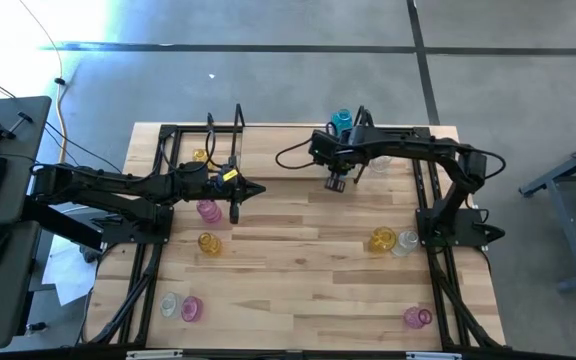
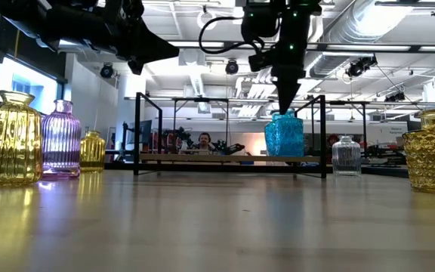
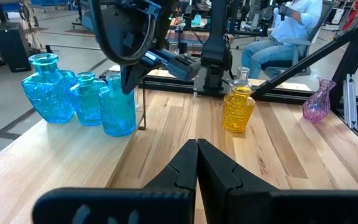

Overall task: Sort vases onto shelf
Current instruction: Put the blue vase on the shelf aligned with the other blue vases

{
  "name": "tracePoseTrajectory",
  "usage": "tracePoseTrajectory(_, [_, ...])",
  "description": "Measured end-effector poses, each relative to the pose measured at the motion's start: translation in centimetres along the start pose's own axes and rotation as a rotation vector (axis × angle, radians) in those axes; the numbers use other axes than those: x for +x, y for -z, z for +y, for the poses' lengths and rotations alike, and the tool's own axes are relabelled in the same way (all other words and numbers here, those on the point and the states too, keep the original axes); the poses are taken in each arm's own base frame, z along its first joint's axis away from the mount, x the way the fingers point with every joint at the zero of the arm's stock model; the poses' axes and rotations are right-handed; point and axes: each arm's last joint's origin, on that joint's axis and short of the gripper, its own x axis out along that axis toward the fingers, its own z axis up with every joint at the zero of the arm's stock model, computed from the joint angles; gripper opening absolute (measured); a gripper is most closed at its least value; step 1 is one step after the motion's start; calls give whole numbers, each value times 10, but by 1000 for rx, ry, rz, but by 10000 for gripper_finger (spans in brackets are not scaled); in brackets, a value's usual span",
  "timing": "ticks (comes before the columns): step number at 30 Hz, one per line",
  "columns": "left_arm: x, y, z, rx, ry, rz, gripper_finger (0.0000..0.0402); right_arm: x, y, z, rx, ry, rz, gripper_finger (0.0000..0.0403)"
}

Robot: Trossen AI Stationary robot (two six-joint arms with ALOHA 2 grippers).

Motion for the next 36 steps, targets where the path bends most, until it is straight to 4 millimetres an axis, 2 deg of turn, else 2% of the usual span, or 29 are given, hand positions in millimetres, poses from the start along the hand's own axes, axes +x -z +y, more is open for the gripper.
tracePoseTrajectory(6, [0,0,0,0,0,0,0,0,0,-1,4,-7,0,0])
tracePoseTrajectory(12, [0,0,0,0,0,-1,0,2,-10,2,-11,-6,-79,0])
tracePoseTrajectory(19, [0,0,0,-4,0,-1,0,14,-9,2,-40,-4,-23,0])
tracePoseTrajectory(36, [0,0,0,-10,0,-1,0,15,-4,2,-51,33,33,0])
